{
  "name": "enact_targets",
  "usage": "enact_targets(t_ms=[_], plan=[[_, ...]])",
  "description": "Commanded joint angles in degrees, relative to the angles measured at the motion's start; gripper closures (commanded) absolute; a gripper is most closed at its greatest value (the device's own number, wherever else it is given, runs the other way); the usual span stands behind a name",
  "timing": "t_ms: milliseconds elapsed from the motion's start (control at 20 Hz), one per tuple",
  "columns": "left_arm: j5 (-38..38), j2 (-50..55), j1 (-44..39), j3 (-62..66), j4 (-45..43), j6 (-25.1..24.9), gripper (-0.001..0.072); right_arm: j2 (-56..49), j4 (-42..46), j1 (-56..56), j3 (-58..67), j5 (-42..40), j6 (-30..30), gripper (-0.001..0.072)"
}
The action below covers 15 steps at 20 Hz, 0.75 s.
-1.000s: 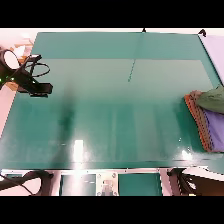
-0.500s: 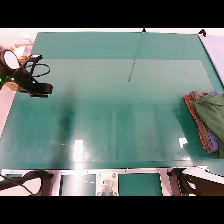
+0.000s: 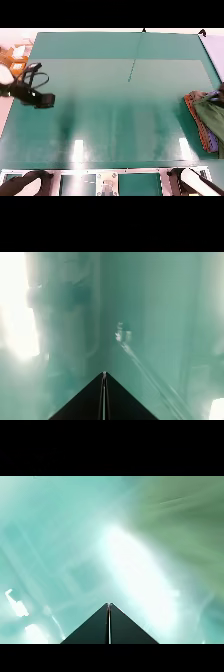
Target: Fold the shirts.
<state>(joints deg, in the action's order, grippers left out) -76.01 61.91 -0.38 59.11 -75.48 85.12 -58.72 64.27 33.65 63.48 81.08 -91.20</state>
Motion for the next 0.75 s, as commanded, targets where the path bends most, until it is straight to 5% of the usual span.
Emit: enact_targets(t_ms=[0,300,700], plan=[[3.61,-10.01,-4.35,-12.85,2.91,2.60,0.0683,12.35,-2.23,-16.37,-17.55,-10.10,2.08,0.0695],[10.05,-12.68,-8.85,-17.75,2.89,4.44,0.0682,17.62,-2.45,-33.20,-30.51,-18.10,-0.02,0.0693],[10.80,-12.68,-8.85,-17.75,2.71,4.85,0.0682,17.59,-2.64,-35.01,-30.53,-17.84,-0.02,0.0693]])
